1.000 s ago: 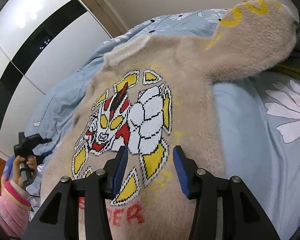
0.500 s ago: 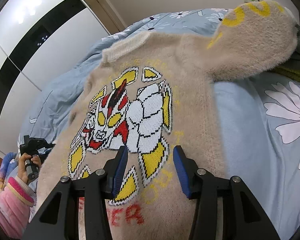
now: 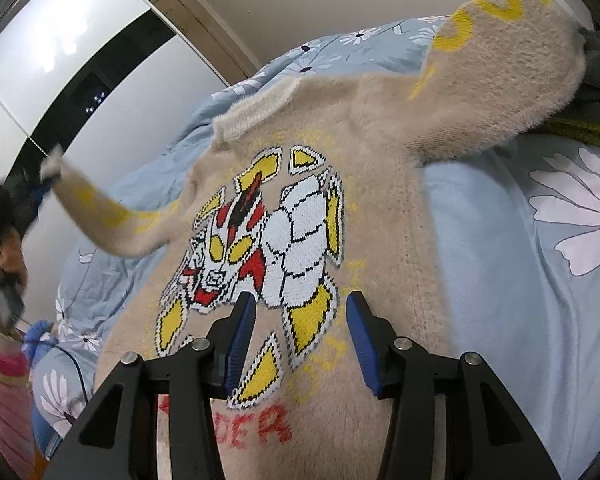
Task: Fold clothes
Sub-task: 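Fold the sleeve across the sweater front with the left gripper and release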
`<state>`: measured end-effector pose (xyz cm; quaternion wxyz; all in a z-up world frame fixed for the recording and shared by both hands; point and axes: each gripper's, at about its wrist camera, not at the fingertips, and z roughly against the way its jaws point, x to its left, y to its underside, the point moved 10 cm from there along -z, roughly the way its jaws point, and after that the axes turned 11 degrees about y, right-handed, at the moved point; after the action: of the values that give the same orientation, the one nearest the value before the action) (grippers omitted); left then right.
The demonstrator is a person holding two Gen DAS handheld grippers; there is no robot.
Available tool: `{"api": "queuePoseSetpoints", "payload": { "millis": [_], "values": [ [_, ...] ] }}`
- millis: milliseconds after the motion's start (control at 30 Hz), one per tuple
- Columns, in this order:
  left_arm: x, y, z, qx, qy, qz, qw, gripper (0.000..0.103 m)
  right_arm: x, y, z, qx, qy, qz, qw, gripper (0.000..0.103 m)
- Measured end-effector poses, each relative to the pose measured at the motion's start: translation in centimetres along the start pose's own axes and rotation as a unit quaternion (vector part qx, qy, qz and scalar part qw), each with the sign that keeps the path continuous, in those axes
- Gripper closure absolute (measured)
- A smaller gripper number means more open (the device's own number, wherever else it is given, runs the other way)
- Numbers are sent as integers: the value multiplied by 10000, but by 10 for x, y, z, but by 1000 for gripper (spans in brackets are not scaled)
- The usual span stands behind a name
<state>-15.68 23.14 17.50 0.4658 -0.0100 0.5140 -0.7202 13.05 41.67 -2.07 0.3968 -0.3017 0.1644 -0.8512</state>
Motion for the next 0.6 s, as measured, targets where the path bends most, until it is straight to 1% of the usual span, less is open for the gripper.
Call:
{"api": "queuePoseSetpoints", "payload": {
  "millis": [67, 167, 233, 300, 367, 433, 533, 600],
  "values": [
    [-39, 5, -27, 259, 297, -187, 9990, 93, -1, 0, 2, -26, -74, -62, 10000, 55],
    [-95, 26, -72, 680, 635, -360, 9950, 93, -2, 0, 2, -52, -166, -127, 9998, 55],
    [-130, 53, -103, 1040, 849, -415, 9901, 93, -2, 0, 2, -60, -213, -150, 9996, 55],
    [-156, 78, -131, 1384, 962, -458, 9846, 93, -3, 0, 2, -69, -255, -168, 9995, 55],
    [-175, 101, -160, 1739, 1007, -583, 9779, 93, -4, 0, 4, -77, -310, -190, 9993, 55],
    [-189, 126, -180, 2060, 984, -741, 9708, 93, -5, -1, 4, -82, -362, -232, 9990, 55],
    [-193, 161, -214, 2507, 916, -733, 9609, 93, -6, -1, 5, -84, -418, -281, 9987, 55],
    [-193, 178, -230, 2719, 858, -721, 9558, 93, -6, -2, 4, -80, -438, -298, 9986, 55]
  ]
}}
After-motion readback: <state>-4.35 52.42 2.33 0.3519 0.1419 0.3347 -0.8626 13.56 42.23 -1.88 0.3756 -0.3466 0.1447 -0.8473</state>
